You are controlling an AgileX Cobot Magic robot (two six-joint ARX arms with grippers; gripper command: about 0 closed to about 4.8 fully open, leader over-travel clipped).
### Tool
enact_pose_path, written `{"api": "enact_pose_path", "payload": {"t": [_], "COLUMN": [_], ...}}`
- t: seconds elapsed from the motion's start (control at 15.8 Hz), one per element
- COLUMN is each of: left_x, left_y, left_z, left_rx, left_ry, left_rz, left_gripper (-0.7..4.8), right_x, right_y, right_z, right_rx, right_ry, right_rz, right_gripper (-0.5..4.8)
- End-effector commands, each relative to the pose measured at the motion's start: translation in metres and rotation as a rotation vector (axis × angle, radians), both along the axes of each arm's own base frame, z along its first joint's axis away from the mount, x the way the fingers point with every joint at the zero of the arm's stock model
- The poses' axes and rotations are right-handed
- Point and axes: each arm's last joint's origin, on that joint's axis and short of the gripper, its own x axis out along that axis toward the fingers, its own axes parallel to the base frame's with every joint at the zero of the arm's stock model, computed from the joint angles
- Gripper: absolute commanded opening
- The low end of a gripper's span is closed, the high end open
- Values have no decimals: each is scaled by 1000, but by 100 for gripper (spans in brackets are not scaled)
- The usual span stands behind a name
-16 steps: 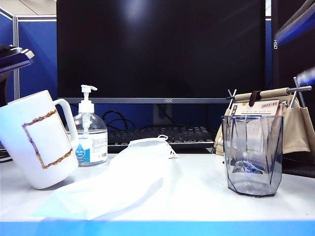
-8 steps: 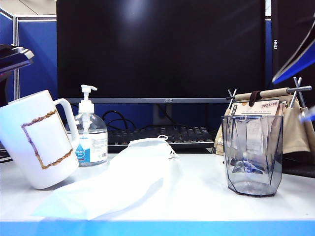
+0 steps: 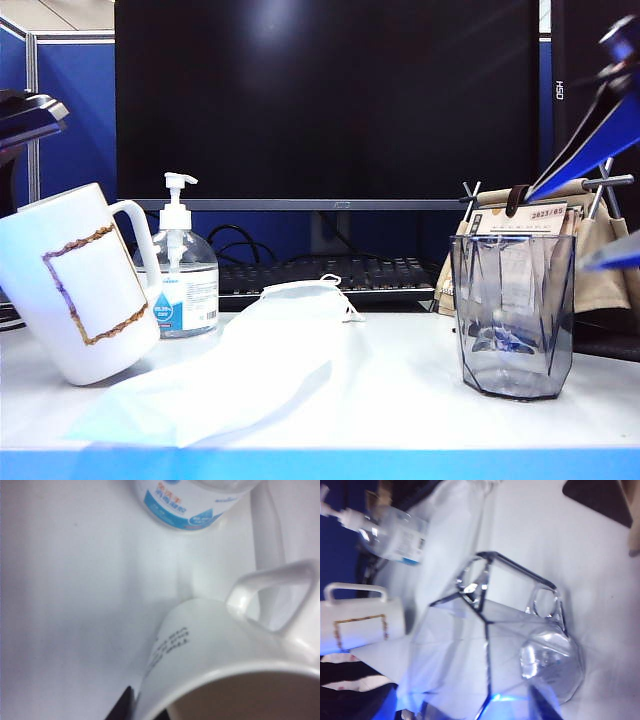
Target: Swap the positions of the transparent plastic cup and the white ceramic cup.
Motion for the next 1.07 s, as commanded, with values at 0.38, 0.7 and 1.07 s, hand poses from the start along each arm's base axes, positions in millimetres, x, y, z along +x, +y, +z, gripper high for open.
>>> {"api": "enact_pose_path", "payload": {"t": [0.38, 0.7, 1.07], "left_x": [-3, -2, -1], "left_y": [1, 1, 0], "left_z": [-3, -1, -1], "left_rx": [33, 39, 41], "left_ry": [29, 18, 8], "left_rz": [-24, -29, -37], "left_gripper": [-6, -6, -6], "right_x": [32, 32, 34], "right_y": [8, 7, 7], "right_z": [8, -4, -6], "right_rx": [-66, -128, -149], "right_ry": [20, 97, 90], "right_rz": [-11, -15, -15], "right_gripper": [332, 277, 165]}}
